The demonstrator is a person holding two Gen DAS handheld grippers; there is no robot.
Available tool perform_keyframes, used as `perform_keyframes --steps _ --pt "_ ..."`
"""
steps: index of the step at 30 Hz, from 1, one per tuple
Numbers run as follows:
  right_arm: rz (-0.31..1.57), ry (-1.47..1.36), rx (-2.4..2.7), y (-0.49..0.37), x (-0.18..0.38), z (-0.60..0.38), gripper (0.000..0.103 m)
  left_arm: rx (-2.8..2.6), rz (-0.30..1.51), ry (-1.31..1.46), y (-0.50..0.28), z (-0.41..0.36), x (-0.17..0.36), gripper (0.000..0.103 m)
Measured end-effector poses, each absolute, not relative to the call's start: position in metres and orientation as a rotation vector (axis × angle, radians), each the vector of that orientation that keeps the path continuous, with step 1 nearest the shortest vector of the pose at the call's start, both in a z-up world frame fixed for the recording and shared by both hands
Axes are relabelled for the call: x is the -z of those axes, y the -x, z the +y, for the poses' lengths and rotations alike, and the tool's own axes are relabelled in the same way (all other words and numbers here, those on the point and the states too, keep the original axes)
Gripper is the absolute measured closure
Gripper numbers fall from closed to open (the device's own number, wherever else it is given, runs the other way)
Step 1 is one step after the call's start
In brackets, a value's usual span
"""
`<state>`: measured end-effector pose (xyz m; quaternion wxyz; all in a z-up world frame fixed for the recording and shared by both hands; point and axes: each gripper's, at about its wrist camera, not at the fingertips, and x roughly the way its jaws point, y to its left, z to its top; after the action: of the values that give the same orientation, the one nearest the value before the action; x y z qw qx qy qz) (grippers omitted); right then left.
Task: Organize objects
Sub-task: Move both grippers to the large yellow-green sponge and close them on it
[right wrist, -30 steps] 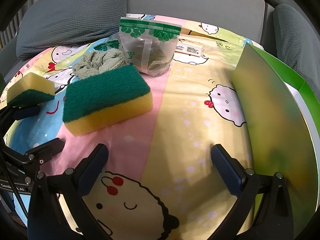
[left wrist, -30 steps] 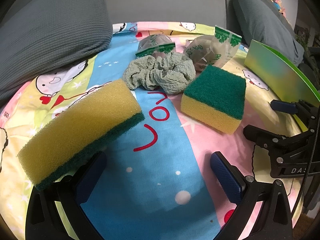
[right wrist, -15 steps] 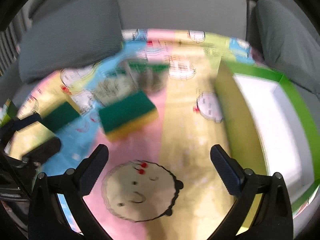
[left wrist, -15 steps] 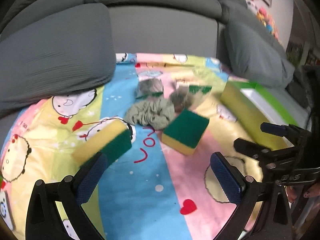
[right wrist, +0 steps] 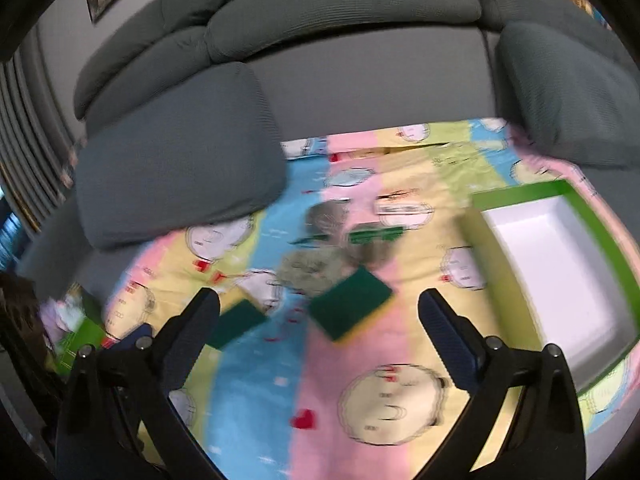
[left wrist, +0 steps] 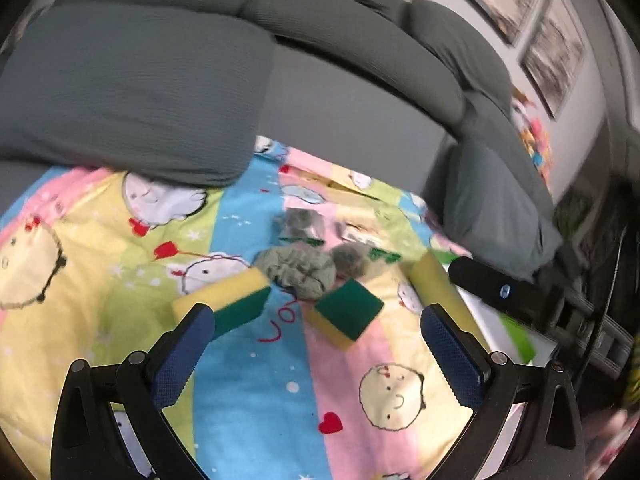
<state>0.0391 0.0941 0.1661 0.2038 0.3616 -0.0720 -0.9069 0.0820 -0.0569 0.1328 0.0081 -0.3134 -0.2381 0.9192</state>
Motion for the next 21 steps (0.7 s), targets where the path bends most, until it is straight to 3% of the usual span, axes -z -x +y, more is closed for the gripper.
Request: perform_keyframes --steps 12,16,21 --pt "-0.232 -1.179 2.313 -0.002 -0.123 0.031 0.049 -2.939 -1.056 1.229 -0.081 -0.129 -0.086 0.000" --pt "-0.212 -1.210 2.262 0.017 -0.117 0.008 0.055 -2.878 -1.129 1.275 -0.078 -0.139 -0.073 0.006" --pt "-0.214 -1.237 2.207 0.035 -0.101 -0.015 0.056 -2.822 -1.107 1.338 -0.065 -0.137 -0.062 0.025"
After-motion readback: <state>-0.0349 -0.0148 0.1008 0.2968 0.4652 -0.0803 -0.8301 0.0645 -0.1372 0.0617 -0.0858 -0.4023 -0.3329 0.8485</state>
